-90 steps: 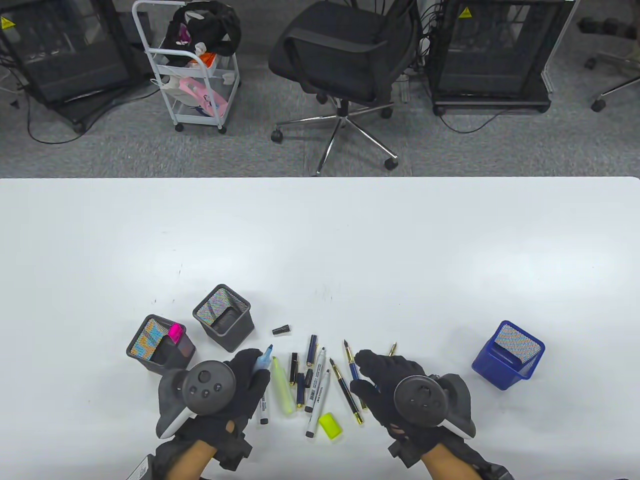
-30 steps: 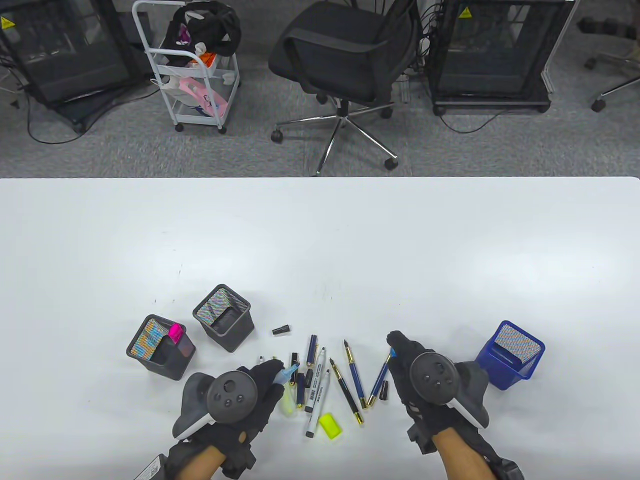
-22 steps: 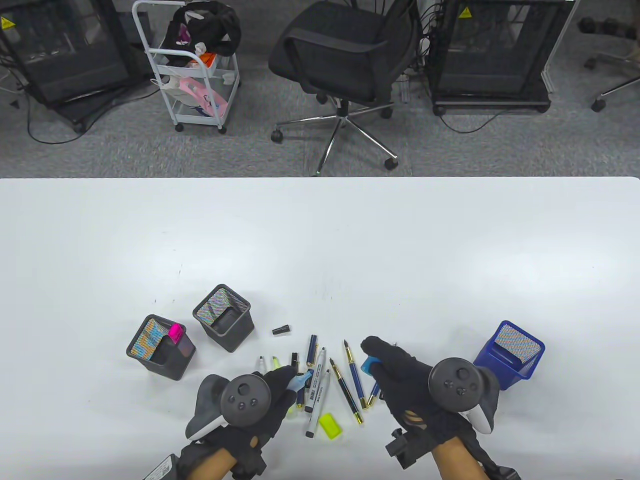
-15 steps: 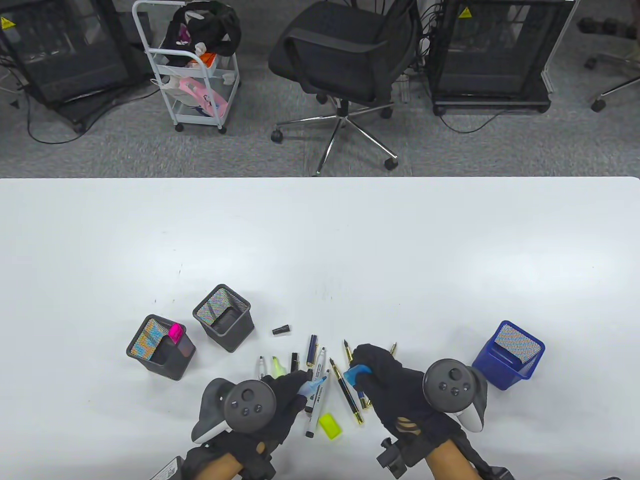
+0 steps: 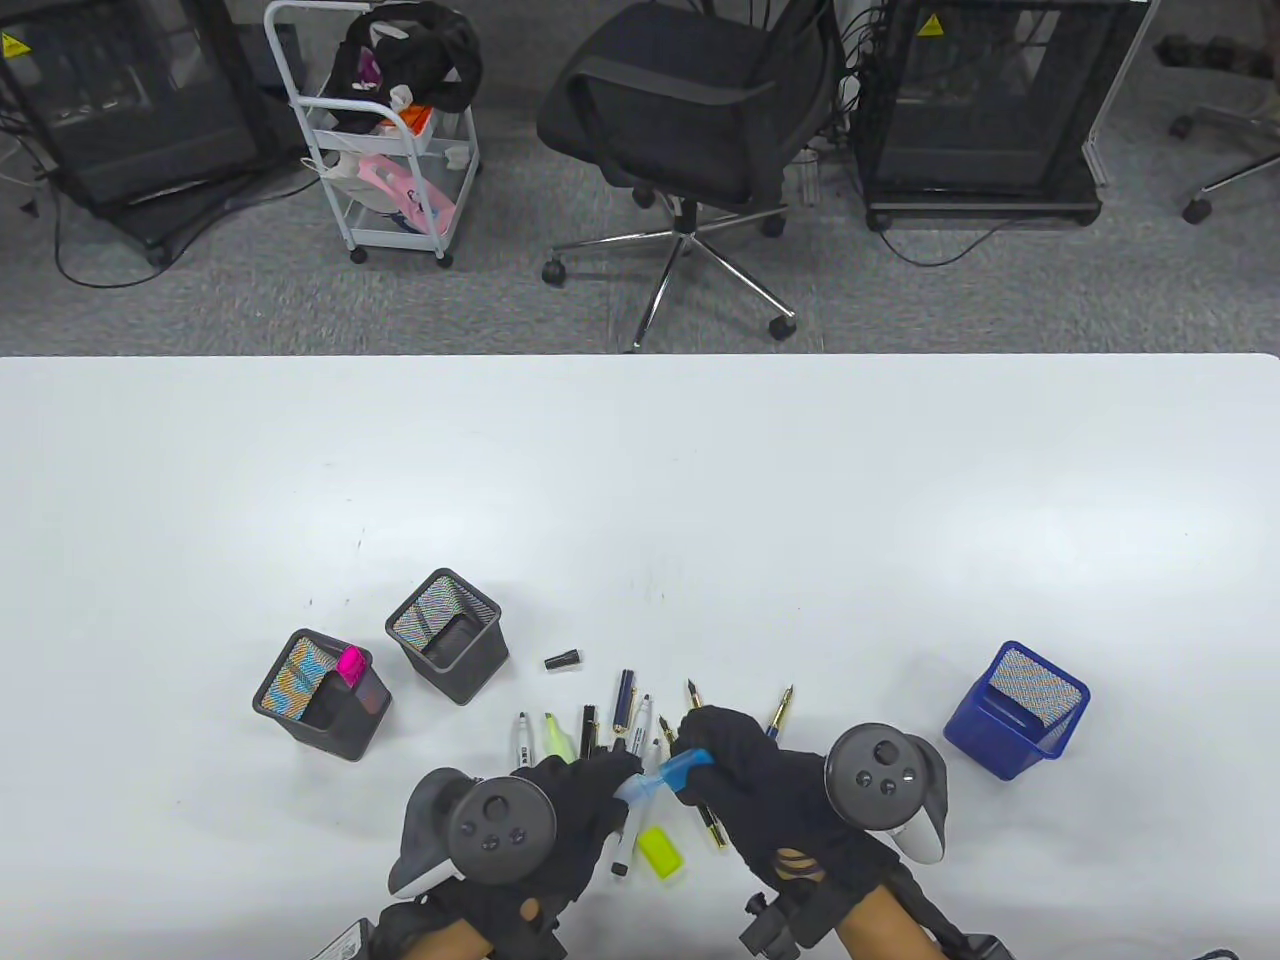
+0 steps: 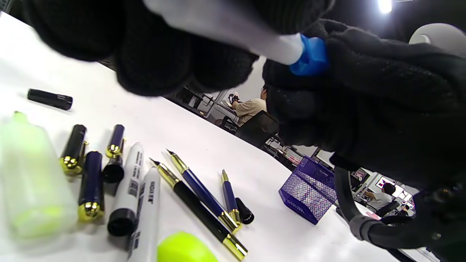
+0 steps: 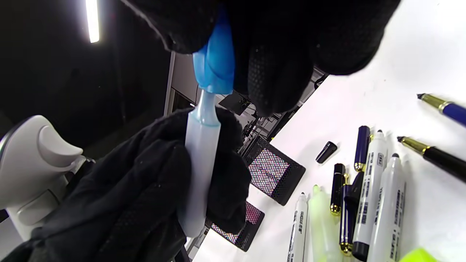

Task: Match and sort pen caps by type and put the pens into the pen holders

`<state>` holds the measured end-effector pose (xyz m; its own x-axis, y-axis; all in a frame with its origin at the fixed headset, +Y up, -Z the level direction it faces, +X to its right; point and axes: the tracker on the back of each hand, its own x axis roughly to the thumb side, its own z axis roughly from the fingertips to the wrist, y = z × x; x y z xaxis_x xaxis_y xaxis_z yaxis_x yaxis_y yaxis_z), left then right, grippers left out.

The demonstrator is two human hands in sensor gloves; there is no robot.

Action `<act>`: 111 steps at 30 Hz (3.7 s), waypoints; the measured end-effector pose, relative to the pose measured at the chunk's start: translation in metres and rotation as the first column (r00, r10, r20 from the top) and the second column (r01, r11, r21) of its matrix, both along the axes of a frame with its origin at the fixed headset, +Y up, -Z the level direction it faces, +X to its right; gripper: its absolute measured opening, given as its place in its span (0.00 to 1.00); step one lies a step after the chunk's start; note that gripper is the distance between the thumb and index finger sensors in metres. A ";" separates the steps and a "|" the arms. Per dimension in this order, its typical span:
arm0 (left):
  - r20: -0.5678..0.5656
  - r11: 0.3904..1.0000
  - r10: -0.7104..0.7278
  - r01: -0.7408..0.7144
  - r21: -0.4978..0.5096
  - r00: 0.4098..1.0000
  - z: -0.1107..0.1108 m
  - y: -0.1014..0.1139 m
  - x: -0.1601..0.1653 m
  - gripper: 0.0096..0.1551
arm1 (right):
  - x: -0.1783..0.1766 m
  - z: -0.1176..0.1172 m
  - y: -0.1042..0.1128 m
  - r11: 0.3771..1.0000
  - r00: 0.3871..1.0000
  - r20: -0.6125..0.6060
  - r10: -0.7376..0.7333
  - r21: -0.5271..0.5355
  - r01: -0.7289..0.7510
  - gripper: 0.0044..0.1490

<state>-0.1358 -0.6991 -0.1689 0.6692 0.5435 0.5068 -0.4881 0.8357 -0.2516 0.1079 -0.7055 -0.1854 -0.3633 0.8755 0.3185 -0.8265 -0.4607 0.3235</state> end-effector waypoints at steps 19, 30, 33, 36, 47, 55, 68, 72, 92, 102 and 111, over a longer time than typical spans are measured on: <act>0.114 0.985 0.153 -0.142 -0.097 0.982 -0.012 -0.007 0.003 0.32 | -0.014 0.010 0.009 0.972 0.979 0.066 0.191 0.128 -0.198 0.33; 0.001 0.980 -0.093 0.092 0.177 0.996 -0.012 -0.003 0.000 0.36 | -0.009 0.006 0.003 0.984 0.982 0.129 0.137 0.095 -0.150 0.33; -0.021 0.918 -0.209 0.204 0.340 0.978 -0.003 0.008 0.007 0.40 | -0.010 0.007 0.004 0.979 0.972 0.171 0.159 0.098 -0.178 0.34; -0.012 0.881 -0.225 0.209 0.424 0.974 0.006 0.017 0.018 0.41 | -0.012 0.009 0.005 0.974 0.968 0.177 0.178 0.106 -0.199 0.35; 0.038 0.872 -0.208 0.168 0.461 0.977 0.010 0.017 0.026 0.40 | -0.016 0.011 0.000 0.992 0.987 0.115 0.110 0.051 -0.117 0.39; 0.022 0.902 -0.176 0.153 0.403 0.984 0.001 0.022 0.008 0.41 | -0.008 0.008 0.001 0.980 0.977 0.133 0.164 0.087 -0.176 0.40; -0.404 0.872 0.288 -0.064 0.485 0.868 -0.005 0.089 -0.157 0.37 | 0.000 0.001 -0.004 0.969 0.960 0.174 0.221 0.072 -0.236 0.41; -0.515 0.881 0.327 -0.058 0.470 0.793 -0.005 0.087 -0.184 0.36 | -0.003 0.000 -0.005 0.965 0.957 0.166 0.240 0.071 -0.254 0.41; -0.713 0.970 0.041 0.142 0.195 0.700 -0.038 0.038 -0.187 0.30 | 0.003 0.000 -0.006 0.959 0.950 0.170 0.263 0.062 -0.276 0.42; -0.714 0.977 -0.061 0.187 0.100 0.698 -0.047 0.022 -0.183 0.29 | 0.005 -0.001 -0.006 0.957 0.947 0.172 0.271 0.056 -0.284 0.42; -0.718 0.973 -0.143 0.231 0.026 0.681 -0.050 0.015 -0.180 0.29 | 0.005 -0.001 -0.006 0.954 0.945 0.164 0.282 0.053 -0.294 0.42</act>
<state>-0.3155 -0.6842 -0.2185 0.9336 0.3396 -0.1140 -0.3138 0.9288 0.1969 0.1127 -0.7113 -0.1865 -0.6459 0.7015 0.3010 -0.6914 -0.7048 0.1589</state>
